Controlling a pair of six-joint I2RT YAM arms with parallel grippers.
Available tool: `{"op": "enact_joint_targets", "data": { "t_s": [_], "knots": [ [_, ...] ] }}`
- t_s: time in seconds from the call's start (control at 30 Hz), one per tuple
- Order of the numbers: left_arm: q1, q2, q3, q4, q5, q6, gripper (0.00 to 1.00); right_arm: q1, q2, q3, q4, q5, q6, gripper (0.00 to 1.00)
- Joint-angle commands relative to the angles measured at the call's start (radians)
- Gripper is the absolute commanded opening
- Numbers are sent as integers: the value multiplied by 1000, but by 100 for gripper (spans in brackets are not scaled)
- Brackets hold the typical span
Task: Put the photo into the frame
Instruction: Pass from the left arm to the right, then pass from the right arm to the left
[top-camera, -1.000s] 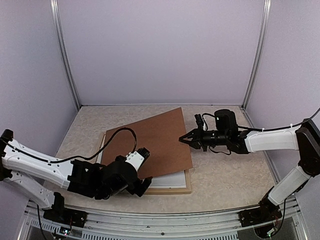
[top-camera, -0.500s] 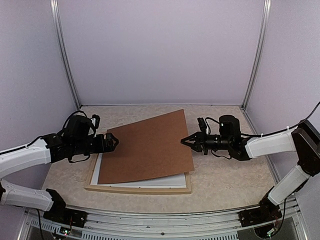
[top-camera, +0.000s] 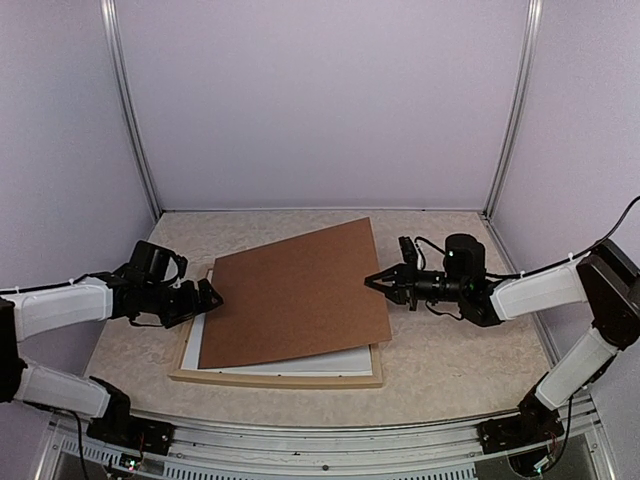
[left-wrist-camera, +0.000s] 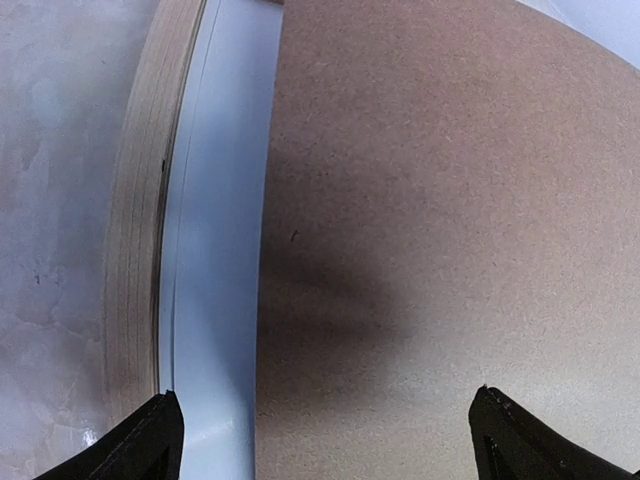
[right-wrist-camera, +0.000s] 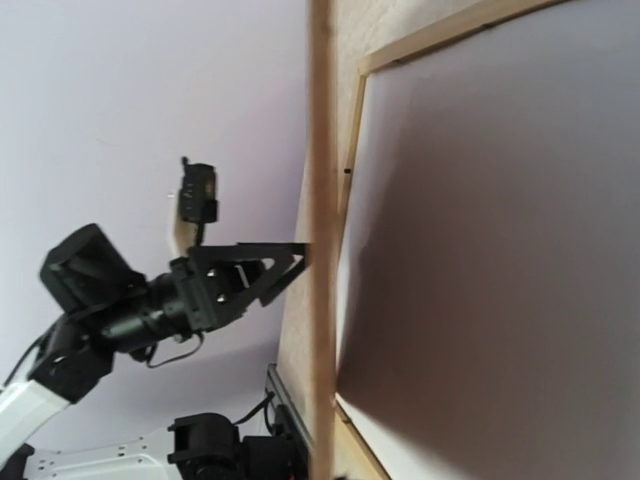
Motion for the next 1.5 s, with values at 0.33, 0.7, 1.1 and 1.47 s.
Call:
{"op": "enact_joint_targets", "data": {
  "t_s": [0.33, 0.7, 1.1, 1.47],
  "knots": [
    [88, 76, -60, 197, 229, -52, 99, -42, 39, -33, 322, -99, 147, 0],
    [112, 83, -73, 308, 381, -64, 98, -46, 32, -24, 316, -102, 151, 0],
    [130, 32, -87, 359, 483, -79, 69, -73, 34, -41, 279, -102, 109, 0],
    [163, 2, -104, 419, 575, -109, 38, -111, 96, -56, 195, -138, -21, 0]
  ]
}}
